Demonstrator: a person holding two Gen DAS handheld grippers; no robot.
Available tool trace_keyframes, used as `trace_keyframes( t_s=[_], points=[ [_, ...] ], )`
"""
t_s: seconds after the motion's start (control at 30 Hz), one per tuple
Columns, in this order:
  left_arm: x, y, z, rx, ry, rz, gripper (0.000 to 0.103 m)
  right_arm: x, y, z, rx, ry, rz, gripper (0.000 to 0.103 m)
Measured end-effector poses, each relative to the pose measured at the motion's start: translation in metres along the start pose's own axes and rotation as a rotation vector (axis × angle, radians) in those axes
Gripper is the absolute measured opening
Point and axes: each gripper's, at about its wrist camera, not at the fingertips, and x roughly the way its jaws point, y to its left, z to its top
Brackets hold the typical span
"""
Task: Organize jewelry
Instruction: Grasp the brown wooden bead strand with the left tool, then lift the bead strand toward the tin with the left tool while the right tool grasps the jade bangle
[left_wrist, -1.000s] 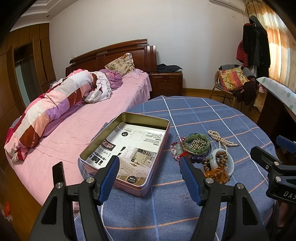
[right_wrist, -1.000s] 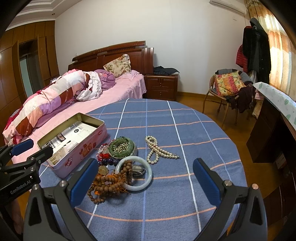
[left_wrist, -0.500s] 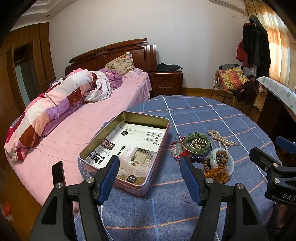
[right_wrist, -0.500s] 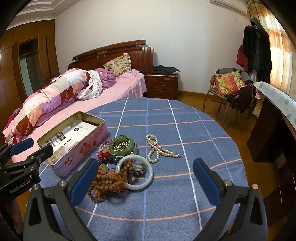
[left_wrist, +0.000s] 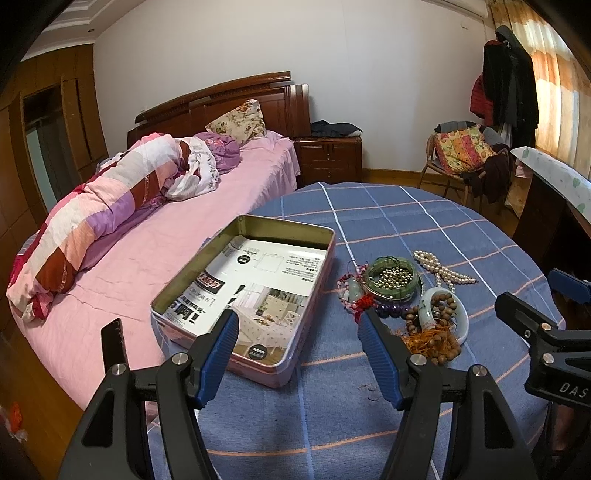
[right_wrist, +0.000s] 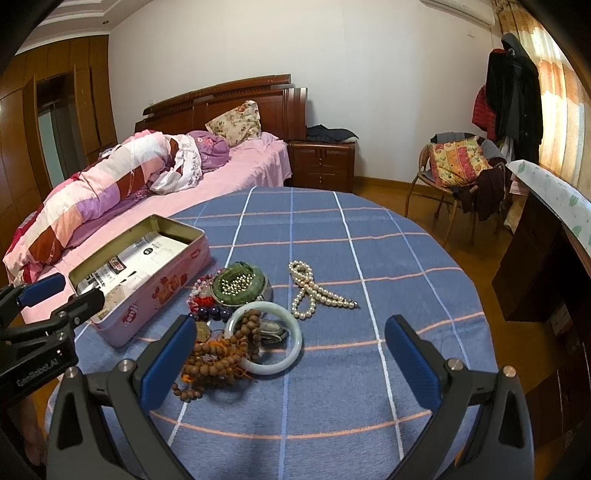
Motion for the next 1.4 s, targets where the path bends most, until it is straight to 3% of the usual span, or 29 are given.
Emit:
trace_keyframes(
  t_s=[0.27, 0.5, 0.83, 0.87, 0.9, 0.93, 1.0, 1.1, 1.4],
  points=[
    [0.014, -0.015, -0.007, 0.017, 0.038, -0.068, 0.068, 0.006, -0.026, 0.0, 0.018, 0.023, -0.039, 0.103],
    [0.02, -0.05, -0.016, 0.104, 0.064, -0.137, 0.068, 0.014, -0.05, -0.014, 0.023, 0.063, -0.091, 0.103],
    [0.043, -0.077, -0.023, 0.182, 0.105, -0.209, 0.067, 0.018, -0.05, -0.018, 0.016, 0.081, -0.085, 0.103],
    [0.043, -0.078, -0.022, 0.181, 0.097, -0.224, 0.055, 0.018, -0.05, -0.019, 0.014, 0.082, -0.084, 0.103],
    [0.043, -0.077, -0.022, 0.183, 0.096, -0.241, 0.03, 0.019, -0.049, -0.019, 0.013, 0.083, -0.083, 0.103],
    [0.044, -0.078, -0.022, 0.185, 0.108, -0.271, 0.019, 0.021, -0.049, -0.019, 0.014, 0.082, -0.083, 0.103],
    [0.044, -0.077, -0.022, 0.178, 0.116, -0.298, 0.008, 0.022, -0.05, -0.019, 0.018, 0.085, -0.084, 0.103],
    [0.037, -0.072, -0.019, 0.152, 0.108, -0.333, 0.006, 0.024, -0.049, -0.02, 0.017, 0.091, -0.081, 0.103],
    [-0.016, -0.051, 0.019, 0.117, -0.078, -0.342, 0.006, 0.029, -0.046, -0.02, 0.005, 0.098, -0.071, 0.103]
  ],
)
